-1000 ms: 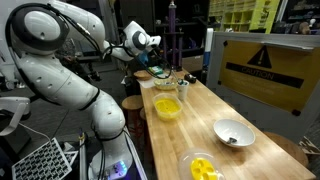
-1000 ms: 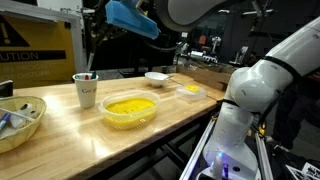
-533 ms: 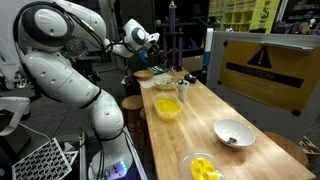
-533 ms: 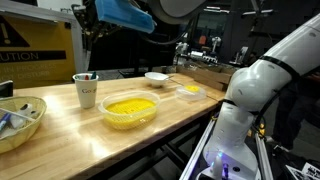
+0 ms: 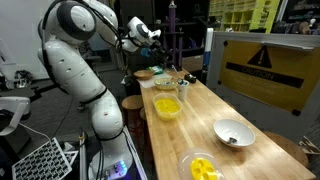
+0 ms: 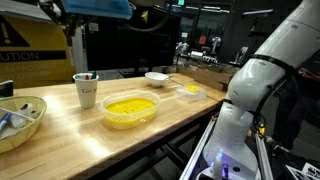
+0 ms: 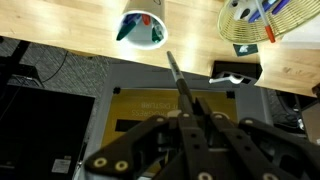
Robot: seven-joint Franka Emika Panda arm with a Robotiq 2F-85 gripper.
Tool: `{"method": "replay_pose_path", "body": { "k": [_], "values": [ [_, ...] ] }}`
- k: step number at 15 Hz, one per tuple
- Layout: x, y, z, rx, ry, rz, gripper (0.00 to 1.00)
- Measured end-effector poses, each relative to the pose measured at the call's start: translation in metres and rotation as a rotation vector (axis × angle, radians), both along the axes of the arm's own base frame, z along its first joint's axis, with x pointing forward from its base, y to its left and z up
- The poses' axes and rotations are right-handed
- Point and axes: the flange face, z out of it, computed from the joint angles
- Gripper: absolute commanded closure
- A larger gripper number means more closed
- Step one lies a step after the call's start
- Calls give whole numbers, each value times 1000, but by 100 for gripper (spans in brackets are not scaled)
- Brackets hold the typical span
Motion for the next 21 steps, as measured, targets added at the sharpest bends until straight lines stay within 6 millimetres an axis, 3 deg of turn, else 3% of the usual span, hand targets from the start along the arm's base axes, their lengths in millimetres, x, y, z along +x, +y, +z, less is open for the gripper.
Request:
{"method": "replay_pose_path", "body": {
  "k": [6,14,21],
  "values": [
    [42,24,-6,-62,51,44,97],
    [71,80,-34,-149,127,105,97],
    [96,91,-38,-121,140,93,97]
  ]
}}
